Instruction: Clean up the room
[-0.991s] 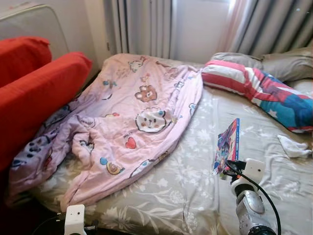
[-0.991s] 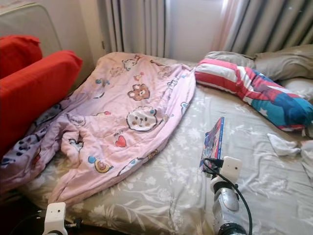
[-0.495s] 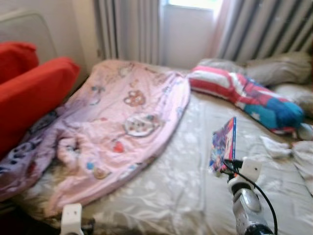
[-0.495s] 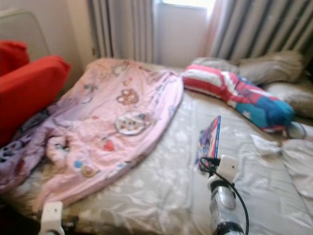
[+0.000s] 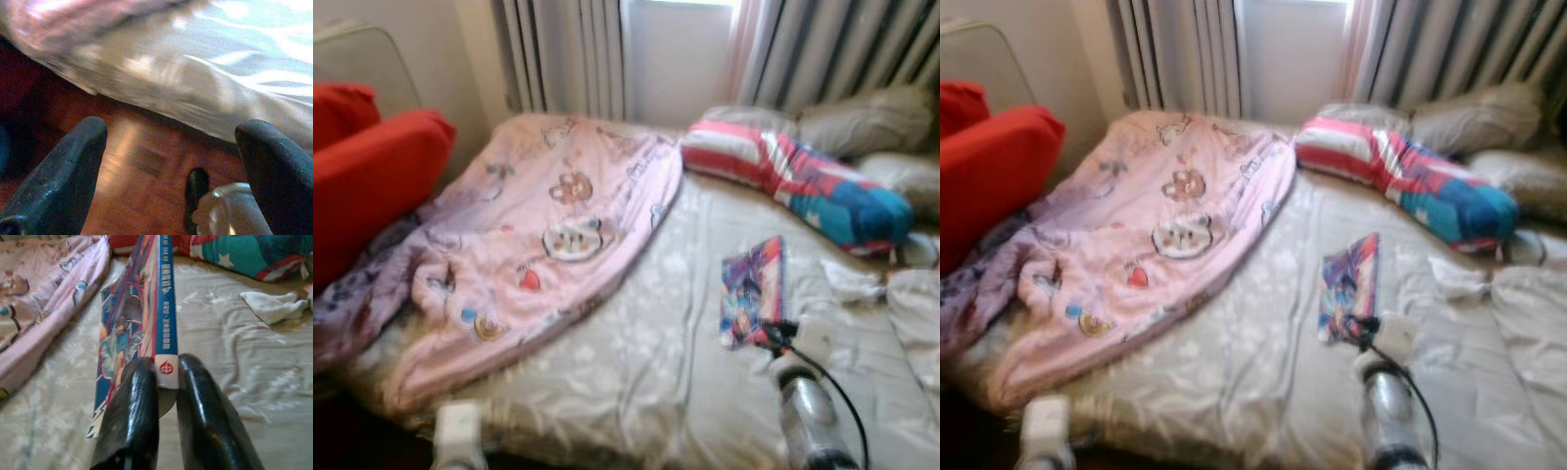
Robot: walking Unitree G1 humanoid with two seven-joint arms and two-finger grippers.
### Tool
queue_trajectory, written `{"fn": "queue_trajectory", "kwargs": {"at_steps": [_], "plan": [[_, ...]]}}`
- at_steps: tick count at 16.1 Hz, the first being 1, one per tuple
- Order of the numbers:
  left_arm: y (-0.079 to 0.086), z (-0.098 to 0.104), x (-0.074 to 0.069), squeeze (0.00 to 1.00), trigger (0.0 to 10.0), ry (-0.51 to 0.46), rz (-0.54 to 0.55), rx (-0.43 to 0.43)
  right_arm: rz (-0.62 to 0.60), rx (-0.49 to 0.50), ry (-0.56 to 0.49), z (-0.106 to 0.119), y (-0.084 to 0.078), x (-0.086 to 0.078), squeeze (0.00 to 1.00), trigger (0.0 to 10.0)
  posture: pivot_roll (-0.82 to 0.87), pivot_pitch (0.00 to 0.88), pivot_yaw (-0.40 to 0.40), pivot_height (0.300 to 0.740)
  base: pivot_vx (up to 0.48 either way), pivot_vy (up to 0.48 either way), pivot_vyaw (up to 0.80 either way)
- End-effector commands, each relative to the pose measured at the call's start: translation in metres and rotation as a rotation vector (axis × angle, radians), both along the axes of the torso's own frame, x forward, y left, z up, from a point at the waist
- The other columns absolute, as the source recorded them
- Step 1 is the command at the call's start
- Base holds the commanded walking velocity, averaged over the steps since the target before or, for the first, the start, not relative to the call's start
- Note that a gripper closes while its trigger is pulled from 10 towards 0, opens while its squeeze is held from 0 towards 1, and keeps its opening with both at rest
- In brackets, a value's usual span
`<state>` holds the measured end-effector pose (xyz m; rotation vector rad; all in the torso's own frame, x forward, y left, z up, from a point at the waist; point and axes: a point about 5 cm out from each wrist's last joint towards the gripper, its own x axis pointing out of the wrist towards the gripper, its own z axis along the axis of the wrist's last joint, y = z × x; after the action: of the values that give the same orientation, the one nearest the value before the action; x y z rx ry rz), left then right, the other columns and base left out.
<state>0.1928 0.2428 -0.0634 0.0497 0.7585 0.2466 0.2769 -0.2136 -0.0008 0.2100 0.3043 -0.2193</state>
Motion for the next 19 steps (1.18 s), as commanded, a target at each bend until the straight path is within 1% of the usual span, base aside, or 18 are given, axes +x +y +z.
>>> {"fn": "queue_trajectory", "kwargs": {"at_steps": [1, 2, 5, 10, 19], "plan": [[0.0081, 0.0003, -0.0036, 0.00, 10.0, 0.012, 0.012, 0.018, -0.018, 0.001, -0.039, 0.0096, -0.0011, 0.0090, 0.00, 10.0, 0.15, 0.030, -0.045, 0.740, 0.000, -0.281, -0.79], [0.0087, 0.0004, -0.0038, 0.00, 10.0, 0.013, 0.014, 0.019, -0.012, -0.003, -0.041, 0.0095, -0.0002, 0.0088, 0.00, 10.0, 0.15, 0.032, -0.045, 0.740, 0.000, -0.281, -0.79], [0.0108, 0.0008, -0.0044, 0.00, 10.0, 0.012, 0.020, 0.024, -0.013, -0.006, -0.055, 0.0110, 0.0012, 0.0096, 0.00, 10.0, 0.15, 0.037, -0.044, 0.740, 0.000, -0.284, 0.00], [0.0089, -0.0004, -0.0056, 0.00, 10.0, 0.014, 0.027, 0.022, -0.016, -0.002, -0.052, 0.0116, 0.0008, 0.0107, 0.00, 10.0, 0.15, 0.044, -0.050, 0.740, 0.000, -0.283, 0.00], [0.0085, -0.0015, -0.0074, 0.00, 10.0, 0.018, 0.035, 0.017, -0.006, -0.003, -0.050, 0.0117, 0.0014, 0.0113, 0.00, 10.0, 0.14, 0.049, -0.049, 0.740, 0.000, 0.000, 0.00]]}}
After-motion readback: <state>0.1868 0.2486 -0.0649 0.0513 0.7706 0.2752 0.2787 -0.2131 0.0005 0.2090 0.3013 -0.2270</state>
